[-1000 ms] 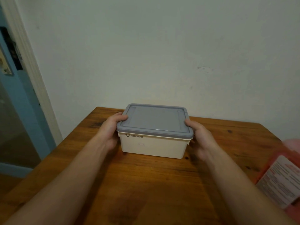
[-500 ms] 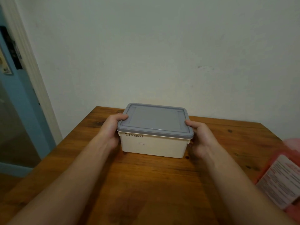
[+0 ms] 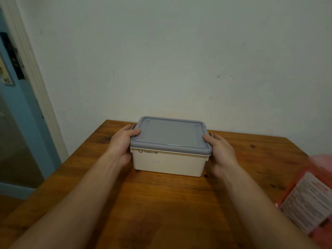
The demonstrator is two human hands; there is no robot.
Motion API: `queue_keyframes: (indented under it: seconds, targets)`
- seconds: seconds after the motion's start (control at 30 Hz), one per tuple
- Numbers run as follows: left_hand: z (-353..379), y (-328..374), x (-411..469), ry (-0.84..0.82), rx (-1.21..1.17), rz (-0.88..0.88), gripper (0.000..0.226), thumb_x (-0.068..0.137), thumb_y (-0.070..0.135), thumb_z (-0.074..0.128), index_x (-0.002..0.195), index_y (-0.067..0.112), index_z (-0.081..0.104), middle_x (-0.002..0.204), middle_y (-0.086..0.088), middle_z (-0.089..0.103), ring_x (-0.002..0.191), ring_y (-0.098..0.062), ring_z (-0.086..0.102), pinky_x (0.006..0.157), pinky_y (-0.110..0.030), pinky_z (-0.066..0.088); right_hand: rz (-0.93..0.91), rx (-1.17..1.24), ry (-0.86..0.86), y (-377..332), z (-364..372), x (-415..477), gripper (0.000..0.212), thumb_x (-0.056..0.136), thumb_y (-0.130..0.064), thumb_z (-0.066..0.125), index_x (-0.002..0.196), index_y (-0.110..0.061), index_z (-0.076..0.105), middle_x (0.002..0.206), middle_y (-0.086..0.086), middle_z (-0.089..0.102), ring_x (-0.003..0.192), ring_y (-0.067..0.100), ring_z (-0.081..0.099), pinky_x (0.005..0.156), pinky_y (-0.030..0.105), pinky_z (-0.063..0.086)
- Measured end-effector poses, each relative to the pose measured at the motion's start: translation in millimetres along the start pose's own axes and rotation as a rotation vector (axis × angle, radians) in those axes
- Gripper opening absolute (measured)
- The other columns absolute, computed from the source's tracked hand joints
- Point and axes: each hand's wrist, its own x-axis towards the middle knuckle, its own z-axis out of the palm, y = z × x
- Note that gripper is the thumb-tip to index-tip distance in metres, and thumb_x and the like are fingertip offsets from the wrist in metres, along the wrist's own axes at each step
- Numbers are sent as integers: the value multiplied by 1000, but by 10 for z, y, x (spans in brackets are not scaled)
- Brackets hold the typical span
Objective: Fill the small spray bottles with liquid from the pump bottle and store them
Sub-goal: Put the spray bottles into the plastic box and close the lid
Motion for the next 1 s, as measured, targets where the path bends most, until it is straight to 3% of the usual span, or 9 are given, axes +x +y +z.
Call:
queue_keyframes:
  seconds: [0.1,0.2,0.3,0.5,0.67,0.83,0.9,1.0]
  targets:
    - [0,8,8,5,3,22,59,91,3,60,144,21,42,119,-13,62,98,-31,68,70,-44,59,-35,-4,3,-4,27,-23,55,91,-12,65,142,-17,46,119,7,64,100,24,67,89,48,56]
    - [-4,9,10,1,-12,31,56,91,3,59,142,21,45,122,-13,61,99,-31,68,70,-44,60,-105,-83,-3,-14,51,-52,49,95,-11,60,141,-16,46,125,5,61,96,16,63,79,35,56]
    - [-11,10,8,-15,-14,37,55,91,3,59,142,20,45,124,-14,60,99,-32,68,67,-42,60,-152,-149,-9,-8,66,-55,55,97,-11,56,148,-17,38,139,4,52,94,10,58,74,27,53]
    - [-2,-6,-16,-65,76,53,62,92,4,58,147,24,37,131,-13,53,101,-32,66,64,-39,59,-240,-329,-25,25,102,-72,51,103,-13,44,152,-19,31,136,-2,47,79,-3,46,57,14,40]
    - [19,-15,-36,-66,132,80,61,95,4,55,149,24,35,135,-12,51,97,-28,67,55,-32,58,-325,-487,-64,0,69,-105,41,105,-11,39,146,-10,39,100,-7,41,70,-4,39,46,-1,38]
    - [28,-11,-46,-70,165,90,60,97,5,53,150,24,33,135,-9,49,95,-26,66,54,-32,59,-401,-653,-90,-11,52,-51,34,105,-15,40,137,-8,46,107,-4,46,74,1,44,52,3,42]
    - [30,-11,-49,-68,177,93,59,97,5,52,150,23,33,133,-8,49,94,-25,65,53,-30,58,-438,-721,-101,-4,46,-14,24,104,-16,41,124,-13,53,112,2,57,82,6,50,54,8,41]
    - [22,-12,-45,-64,194,100,58,97,5,52,150,23,34,128,-5,48,93,-24,65,51,-29,57,-440,-787,-118,12,36,55,12,103,-16,41,101,-14,53,106,8,60,81,9,51,54,8,39]
